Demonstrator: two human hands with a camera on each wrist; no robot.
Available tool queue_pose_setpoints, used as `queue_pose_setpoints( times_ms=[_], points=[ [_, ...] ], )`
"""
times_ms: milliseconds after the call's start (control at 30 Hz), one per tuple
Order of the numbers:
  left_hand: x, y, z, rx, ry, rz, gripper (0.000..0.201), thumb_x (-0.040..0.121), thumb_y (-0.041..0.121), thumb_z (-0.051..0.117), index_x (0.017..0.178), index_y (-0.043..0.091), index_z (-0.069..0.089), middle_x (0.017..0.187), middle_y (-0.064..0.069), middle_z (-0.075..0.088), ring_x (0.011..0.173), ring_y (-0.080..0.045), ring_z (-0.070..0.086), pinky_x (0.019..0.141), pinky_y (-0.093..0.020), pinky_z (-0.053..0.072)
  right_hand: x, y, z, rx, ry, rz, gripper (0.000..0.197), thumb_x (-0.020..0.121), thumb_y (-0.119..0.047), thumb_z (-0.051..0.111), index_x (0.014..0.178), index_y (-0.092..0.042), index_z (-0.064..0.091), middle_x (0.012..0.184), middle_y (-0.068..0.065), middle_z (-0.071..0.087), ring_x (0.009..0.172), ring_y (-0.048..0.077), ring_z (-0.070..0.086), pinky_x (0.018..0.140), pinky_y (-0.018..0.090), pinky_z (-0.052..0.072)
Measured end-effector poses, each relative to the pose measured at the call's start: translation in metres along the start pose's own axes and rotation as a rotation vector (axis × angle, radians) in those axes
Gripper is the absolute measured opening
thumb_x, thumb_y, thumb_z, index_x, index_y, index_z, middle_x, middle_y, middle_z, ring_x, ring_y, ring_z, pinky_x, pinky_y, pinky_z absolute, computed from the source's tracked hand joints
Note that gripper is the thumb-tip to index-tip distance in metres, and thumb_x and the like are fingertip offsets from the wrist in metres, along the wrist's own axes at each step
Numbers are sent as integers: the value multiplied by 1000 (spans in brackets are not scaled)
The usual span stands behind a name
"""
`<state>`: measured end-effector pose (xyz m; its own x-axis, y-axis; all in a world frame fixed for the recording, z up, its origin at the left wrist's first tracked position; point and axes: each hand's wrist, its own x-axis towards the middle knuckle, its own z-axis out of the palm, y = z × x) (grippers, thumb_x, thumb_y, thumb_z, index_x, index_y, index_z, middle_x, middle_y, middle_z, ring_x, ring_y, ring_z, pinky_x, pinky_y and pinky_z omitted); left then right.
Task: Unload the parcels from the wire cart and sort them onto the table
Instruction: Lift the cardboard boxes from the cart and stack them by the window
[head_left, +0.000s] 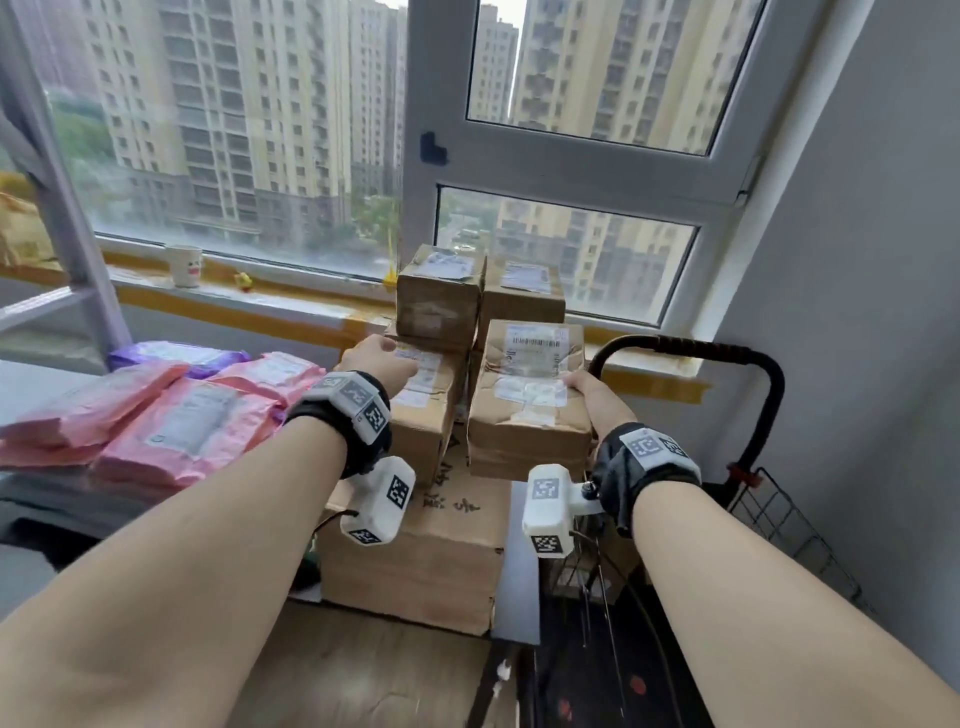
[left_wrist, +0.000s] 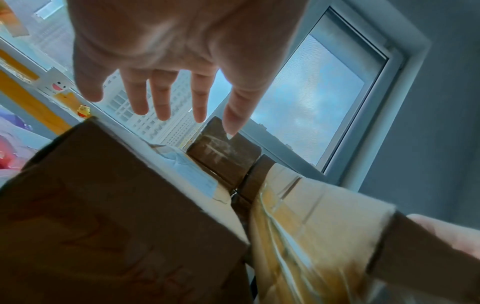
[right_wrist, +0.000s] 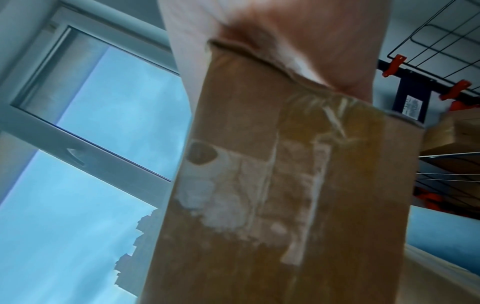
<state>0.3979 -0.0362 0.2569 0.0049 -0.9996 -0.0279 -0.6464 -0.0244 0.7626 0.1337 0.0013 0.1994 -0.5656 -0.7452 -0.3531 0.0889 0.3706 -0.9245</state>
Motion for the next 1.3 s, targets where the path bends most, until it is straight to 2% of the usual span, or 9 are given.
queue_pose_setpoints(
  times_ms=[133,267,567,667,833,1033,1100,1233,1300],
  points=[
    [21,-18,-1,57,-69,-12,56,86,28,57,139,20,42,140,-8,46,124,-27,47,99,-35,39,14,10,15,-30,6,18,90,22,-56,78,104,-21,70,103,4,72,91,28,69,93,41,50],
    [36,-23,7,93,-105,-4,60,84,28,59,141,21,40,142,-10,44,124,-28,47,100,-37,40,-6,4,29,-49,-40,22,75,31,-51,68,99,-21,71,98,5,73,88,24,69,86,36,52],
    [54,-28,19,116,-145,-24,61,85,23,58,142,21,37,141,-8,44,123,-26,48,92,-32,41,3,15,40,-68,-33,93,62,45,-49,68,99,-20,70,99,7,73,95,26,68,92,39,50],
    [54,-26,21,111,-140,-15,61,85,20,58,142,21,36,141,-8,45,122,-25,49,88,-30,39,18,22,37,-97,9,86,70,34,-53,65,97,-25,70,108,5,69,100,27,65,97,42,49],
    [50,-27,22,124,-141,20,62,85,17,58,142,24,35,139,-9,45,118,-26,51,79,-28,38,24,19,39,-102,47,66,41,55,-48,62,89,-25,67,113,5,66,102,26,63,99,42,48],
    [48,-23,19,143,-141,13,62,85,21,60,142,21,36,141,-8,45,123,-26,48,92,-33,40,14,15,37,-153,22,27,23,69,-47,63,76,-26,63,117,5,64,105,26,62,100,42,47],
    [47,-22,18,159,-97,18,63,83,25,59,142,22,36,141,-8,45,124,-28,47,95,-36,41,11,11,35,-149,23,28,33,70,-48,64,88,-20,64,117,3,64,103,26,63,98,42,48],
    [40,-6,12,161,-57,69,63,83,27,58,142,25,36,142,-10,41,127,-29,42,101,-40,40,-7,-11,27,-304,46,-17,61,75,-43,60,123,-5,56,106,11,60,73,24,55,77,38,51],
    [35,5,10,159,-54,116,64,83,28,57,142,25,35,142,-10,39,128,-29,41,105,-43,38,-21,-25,22,-429,52,-121,46,92,-29,49,128,0,54,125,20,57,94,31,56,96,41,47]
  ],
)
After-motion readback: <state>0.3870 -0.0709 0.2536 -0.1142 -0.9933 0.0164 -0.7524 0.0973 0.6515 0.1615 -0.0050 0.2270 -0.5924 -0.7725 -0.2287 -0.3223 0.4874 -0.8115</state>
